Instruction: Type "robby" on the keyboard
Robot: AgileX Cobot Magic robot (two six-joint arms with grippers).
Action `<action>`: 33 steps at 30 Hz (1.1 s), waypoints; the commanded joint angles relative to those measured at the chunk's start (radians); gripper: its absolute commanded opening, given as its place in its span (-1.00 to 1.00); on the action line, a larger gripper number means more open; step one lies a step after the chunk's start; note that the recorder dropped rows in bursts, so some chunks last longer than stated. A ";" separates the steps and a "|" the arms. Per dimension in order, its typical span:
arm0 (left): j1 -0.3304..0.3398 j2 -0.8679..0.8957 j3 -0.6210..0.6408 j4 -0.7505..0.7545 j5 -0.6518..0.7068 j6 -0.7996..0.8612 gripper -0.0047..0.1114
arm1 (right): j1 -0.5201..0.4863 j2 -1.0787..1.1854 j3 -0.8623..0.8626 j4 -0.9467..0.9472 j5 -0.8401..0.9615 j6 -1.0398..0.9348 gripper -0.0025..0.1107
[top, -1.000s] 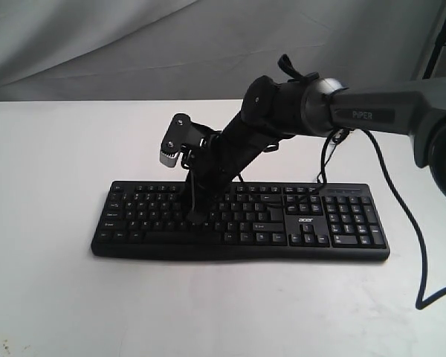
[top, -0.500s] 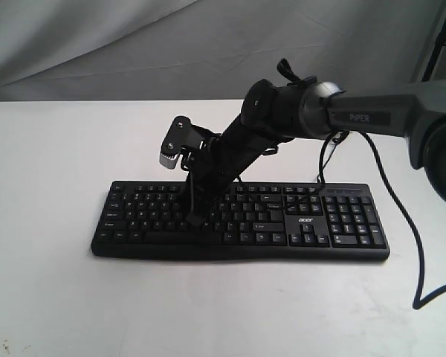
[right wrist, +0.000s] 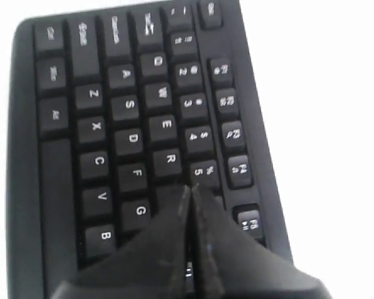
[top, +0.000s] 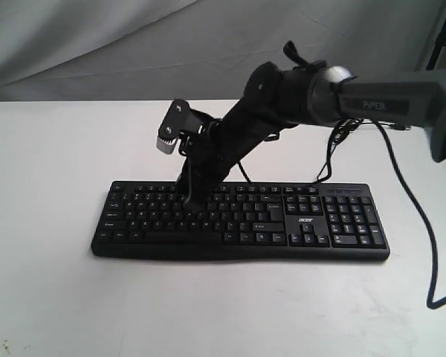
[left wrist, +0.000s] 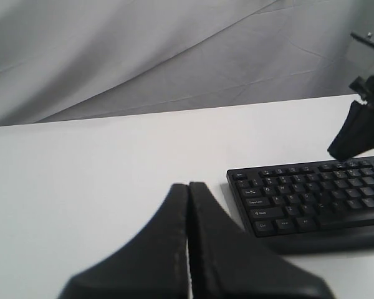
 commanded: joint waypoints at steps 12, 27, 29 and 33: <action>-0.006 -0.003 0.004 0.005 -0.005 -0.003 -0.92 | -0.004 -0.370 0.093 -0.115 -0.024 0.154 -0.96; -0.006 -0.003 0.004 0.005 -0.005 -0.003 -0.92 | 0.261 -0.981 0.696 0.094 -0.881 -0.004 -0.96; -0.006 -0.003 0.004 0.005 -0.005 -0.003 -0.92 | 0.323 -1.036 0.780 0.120 -1.037 -0.002 -0.96; -0.006 -0.003 0.004 0.005 -0.005 -0.003 -0.92 | 0.430 -1.149 0.931 0.179 -1.280 0.000 -0.96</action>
